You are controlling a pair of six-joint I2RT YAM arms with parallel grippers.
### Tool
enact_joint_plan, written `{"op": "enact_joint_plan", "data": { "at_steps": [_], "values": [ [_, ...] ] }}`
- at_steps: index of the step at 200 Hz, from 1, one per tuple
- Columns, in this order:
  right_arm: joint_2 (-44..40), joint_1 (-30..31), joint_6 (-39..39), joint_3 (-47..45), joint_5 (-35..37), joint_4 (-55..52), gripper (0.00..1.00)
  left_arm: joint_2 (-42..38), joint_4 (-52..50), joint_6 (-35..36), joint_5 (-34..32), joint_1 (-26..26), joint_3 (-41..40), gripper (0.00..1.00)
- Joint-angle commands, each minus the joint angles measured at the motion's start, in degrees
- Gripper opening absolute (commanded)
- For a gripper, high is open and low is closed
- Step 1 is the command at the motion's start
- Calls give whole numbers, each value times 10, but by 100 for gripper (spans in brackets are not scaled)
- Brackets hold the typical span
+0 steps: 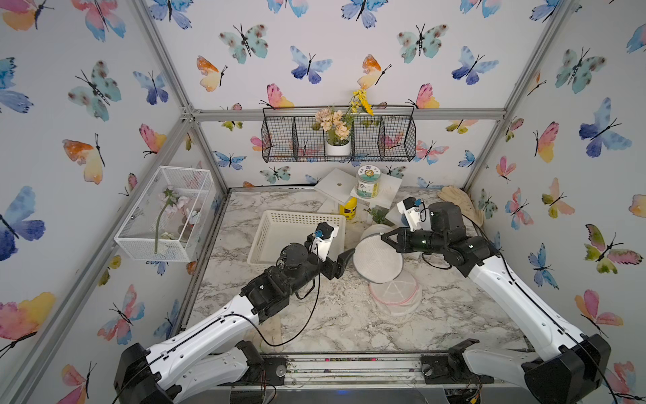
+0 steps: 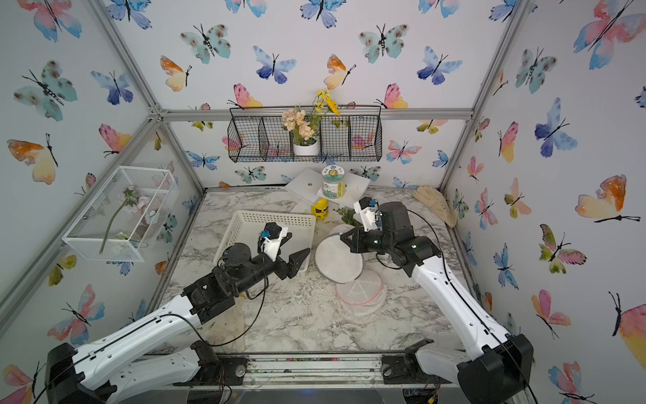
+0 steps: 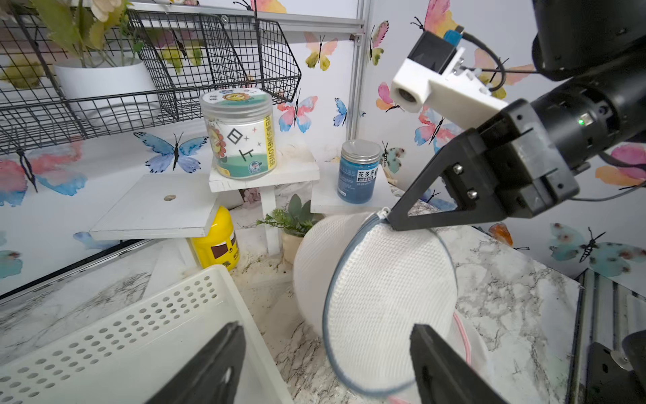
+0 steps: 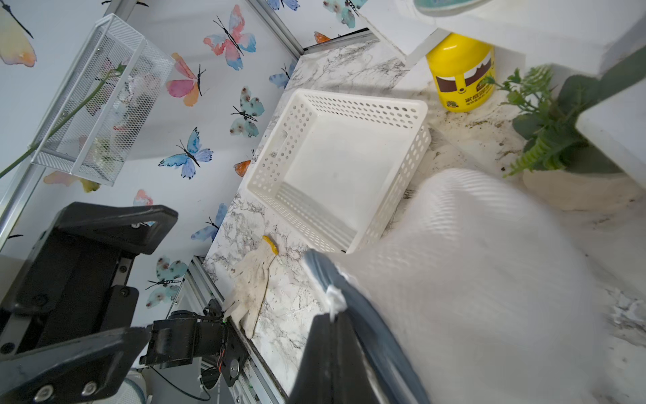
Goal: Turn the laundry bag inside out
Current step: Zip the zipper on the laundry bag.
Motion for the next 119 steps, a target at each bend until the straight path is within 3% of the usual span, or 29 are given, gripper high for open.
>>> {"op": "enact_joint_plan", "data": {
  "at_steps": [1,29,60,89,119],
  "values": [
    [3,-3,-58,37,-57,-10,2,21,-34,35,12,2,36,82],
    [9,-3,-106,53,-101,-41,2,55,-50,67,60,2,77,83],
    [16,-3,-144,56,-128,-53,2,90,-87,128,71,1,120,83],
    [26,-2,-145,57,-173,-44,2,113,-130,178,105,2,150,80],
    [21,1,-138,53,-211,-27,2,132,-152,182,158,1,159,73]
  ]
}}
